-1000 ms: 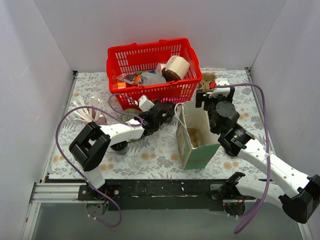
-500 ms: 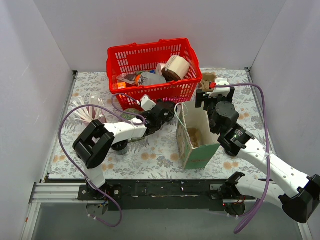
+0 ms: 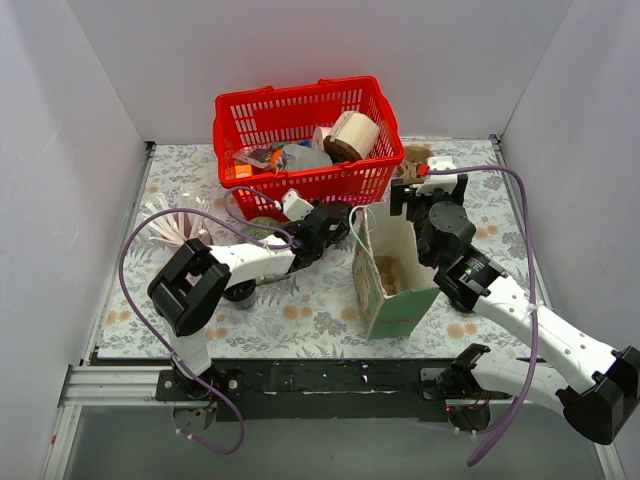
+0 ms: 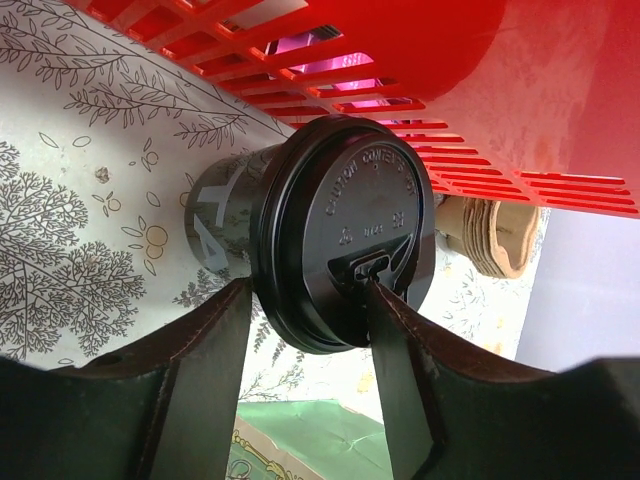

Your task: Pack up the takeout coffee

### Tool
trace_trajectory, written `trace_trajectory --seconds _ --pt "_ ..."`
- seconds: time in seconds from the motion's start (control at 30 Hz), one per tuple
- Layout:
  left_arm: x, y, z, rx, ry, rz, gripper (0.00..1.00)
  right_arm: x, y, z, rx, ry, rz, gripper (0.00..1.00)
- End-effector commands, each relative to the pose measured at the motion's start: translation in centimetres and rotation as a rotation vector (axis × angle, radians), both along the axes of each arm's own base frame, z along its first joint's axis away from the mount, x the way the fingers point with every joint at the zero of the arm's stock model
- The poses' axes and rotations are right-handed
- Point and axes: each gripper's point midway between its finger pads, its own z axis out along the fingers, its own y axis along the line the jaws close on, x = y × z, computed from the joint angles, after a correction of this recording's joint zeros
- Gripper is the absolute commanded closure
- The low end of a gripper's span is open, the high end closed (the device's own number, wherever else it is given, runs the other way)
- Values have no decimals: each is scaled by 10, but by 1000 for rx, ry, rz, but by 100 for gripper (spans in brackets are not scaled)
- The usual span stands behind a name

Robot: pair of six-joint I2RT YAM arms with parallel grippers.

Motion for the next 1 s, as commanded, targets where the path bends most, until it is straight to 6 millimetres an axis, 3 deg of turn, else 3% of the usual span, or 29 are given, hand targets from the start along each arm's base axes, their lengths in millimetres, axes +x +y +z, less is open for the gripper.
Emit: trace_trajectory --seconds 0.0,0.07,0.5,0.7,0.77,0.97 --pt "2 5 19 -5 -14 10 55 1 -3 15 43 -46 -17 10" --pt "1 6 21 -3 -7 9 60 1 -3 15 43 -45 -18 10" --pt "-17 14 43 0 13 -40 62 -1 -3 17 49 -49 -12 10" --pt "-37 29 57 1 28 -63 62 -2 -1 17 56 -51 3 10" --pt "-47 33 50 0 62 -83 62 -2 -1 18 60 -52 8 10" --pt "-76 37 72 10 67 -217 63 -4 -2 21 62 -53 7 10"
